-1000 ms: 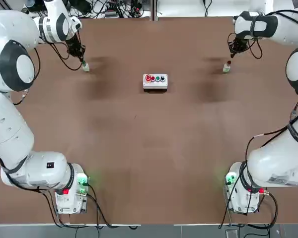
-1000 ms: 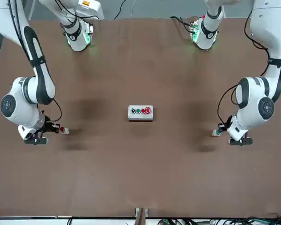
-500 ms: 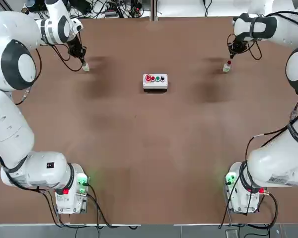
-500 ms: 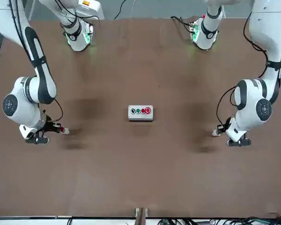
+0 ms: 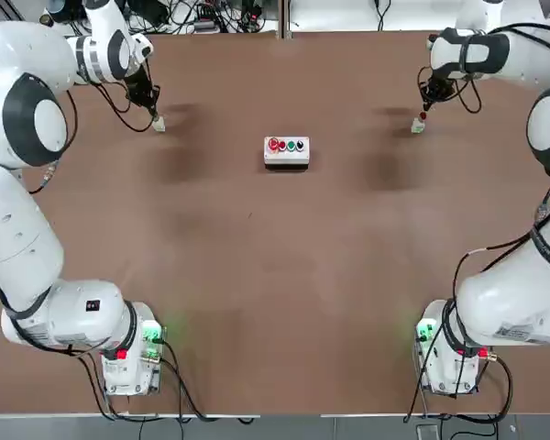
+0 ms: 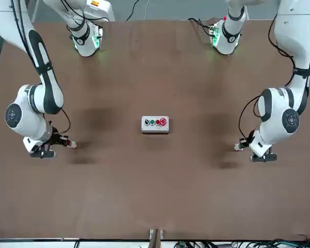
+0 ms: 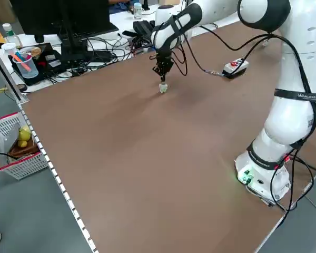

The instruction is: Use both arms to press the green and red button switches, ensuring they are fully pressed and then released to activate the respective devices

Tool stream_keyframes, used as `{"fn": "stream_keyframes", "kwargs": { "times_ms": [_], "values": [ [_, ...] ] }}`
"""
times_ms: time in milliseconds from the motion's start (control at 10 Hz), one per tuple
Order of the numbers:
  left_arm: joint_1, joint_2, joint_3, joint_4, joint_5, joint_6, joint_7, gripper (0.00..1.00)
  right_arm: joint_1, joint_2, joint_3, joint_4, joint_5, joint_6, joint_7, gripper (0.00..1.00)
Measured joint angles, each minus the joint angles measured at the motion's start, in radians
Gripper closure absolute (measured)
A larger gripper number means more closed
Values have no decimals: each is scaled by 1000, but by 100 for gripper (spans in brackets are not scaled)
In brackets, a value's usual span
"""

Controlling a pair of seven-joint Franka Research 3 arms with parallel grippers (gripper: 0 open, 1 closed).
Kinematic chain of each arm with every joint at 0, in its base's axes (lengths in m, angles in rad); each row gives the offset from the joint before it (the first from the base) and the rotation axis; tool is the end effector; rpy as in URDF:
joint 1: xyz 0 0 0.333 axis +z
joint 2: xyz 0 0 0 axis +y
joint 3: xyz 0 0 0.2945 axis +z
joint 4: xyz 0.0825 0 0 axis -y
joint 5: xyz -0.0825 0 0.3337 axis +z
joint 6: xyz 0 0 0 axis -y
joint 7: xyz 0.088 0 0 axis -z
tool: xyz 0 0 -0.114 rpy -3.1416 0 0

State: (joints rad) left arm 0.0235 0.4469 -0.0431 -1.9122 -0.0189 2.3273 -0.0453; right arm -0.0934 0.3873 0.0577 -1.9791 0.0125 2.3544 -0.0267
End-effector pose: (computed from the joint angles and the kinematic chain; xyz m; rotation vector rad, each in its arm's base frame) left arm 0.5797 -0.0105 0.2679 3.1093 0.0666 -0.0506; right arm 0.5664 -0.0212 0.2792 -3.1104 0.0342 0.0163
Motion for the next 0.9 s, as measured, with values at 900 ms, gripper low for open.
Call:
{"fn": "stream_keyframes", "kwargs": {
  "times_ms": [900],
  "values": [
    [-6, 6, 1, 0, 0, 10, -14, 99, 1, 19, 0, -2, 0, 27, 0, 95]
  ]
}}
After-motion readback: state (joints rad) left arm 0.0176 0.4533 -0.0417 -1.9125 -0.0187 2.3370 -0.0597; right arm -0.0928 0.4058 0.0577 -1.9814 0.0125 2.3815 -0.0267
